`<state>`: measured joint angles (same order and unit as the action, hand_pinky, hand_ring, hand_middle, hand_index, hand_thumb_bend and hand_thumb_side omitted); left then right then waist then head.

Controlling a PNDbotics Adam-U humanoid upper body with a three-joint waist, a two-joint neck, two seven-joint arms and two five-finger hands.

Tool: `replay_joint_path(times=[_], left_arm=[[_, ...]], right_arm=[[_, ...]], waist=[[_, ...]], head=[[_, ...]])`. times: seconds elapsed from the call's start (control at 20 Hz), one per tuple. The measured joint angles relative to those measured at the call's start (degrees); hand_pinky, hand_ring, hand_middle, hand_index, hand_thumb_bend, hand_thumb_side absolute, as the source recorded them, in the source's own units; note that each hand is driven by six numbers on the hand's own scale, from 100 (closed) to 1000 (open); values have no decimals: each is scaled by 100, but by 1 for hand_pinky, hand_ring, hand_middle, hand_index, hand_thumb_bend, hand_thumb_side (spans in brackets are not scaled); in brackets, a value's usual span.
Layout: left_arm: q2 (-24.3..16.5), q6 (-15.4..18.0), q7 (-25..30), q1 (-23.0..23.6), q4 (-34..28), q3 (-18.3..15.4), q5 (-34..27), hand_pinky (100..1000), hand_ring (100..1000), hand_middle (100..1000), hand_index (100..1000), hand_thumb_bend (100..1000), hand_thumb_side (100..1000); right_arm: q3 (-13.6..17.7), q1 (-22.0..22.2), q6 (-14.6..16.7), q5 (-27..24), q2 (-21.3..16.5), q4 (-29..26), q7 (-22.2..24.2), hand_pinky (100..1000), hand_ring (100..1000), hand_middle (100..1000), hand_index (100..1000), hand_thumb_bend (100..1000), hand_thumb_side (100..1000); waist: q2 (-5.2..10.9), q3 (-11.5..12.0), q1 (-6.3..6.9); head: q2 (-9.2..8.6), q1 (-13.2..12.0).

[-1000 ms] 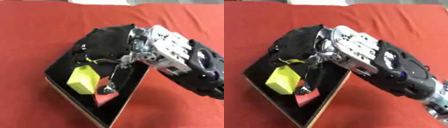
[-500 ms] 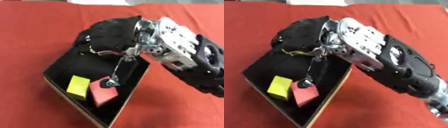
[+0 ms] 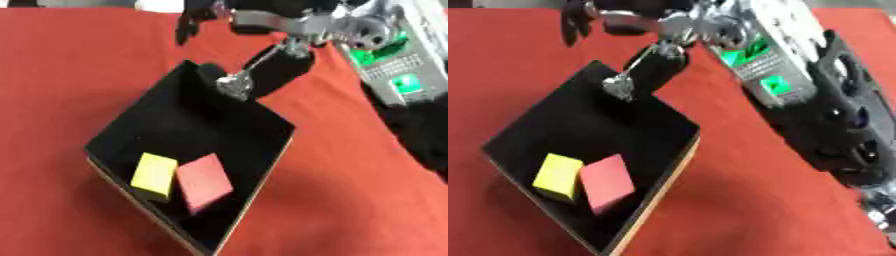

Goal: Pick up objects on the table and place them in the box.

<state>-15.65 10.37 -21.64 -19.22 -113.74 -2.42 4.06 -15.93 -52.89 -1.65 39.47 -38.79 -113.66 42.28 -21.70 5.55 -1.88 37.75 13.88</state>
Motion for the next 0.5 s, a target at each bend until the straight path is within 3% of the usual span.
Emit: replay_joint_path(times=[0.05,0.1,0.3,0.35,0.5], left_arm=[[0,3,-19,3,0,-11,7,584,768,669,836,191,815],[0,1,-34,4,0,-25,18,585,768,669,836,191,813],[0,7,-77,4,0,-47,53,585,768,669,836,191,813],[0,8,-81,3,0,-50,55,585,767,670,835,190,809],[-3,36,-137,-3,0,-95,84,586,766,670,835,190,805]], right_arm=[[138,86,-86,-40,-12,0,-87,825,760,678,795,100,489],[274,178,-169,-87,-36,0,-169,828,774,708,809,100,620],[829,455,-501,-359,-125,0,-508,828,774,708,809,100,620],[970,482,-558,-437,-155,0,-593,836,815,768,827,100,797],[1396,754,-730,-692,-143,0,-852,844,845,798,839,100,827]], waist=[[5,-21,15],[12,-38,28],[22,-35,36],[22,-24,36],[22,-88,76]], head=[[0,-25],[1,-45],[2,-80],[2,-84],[2,-153]])
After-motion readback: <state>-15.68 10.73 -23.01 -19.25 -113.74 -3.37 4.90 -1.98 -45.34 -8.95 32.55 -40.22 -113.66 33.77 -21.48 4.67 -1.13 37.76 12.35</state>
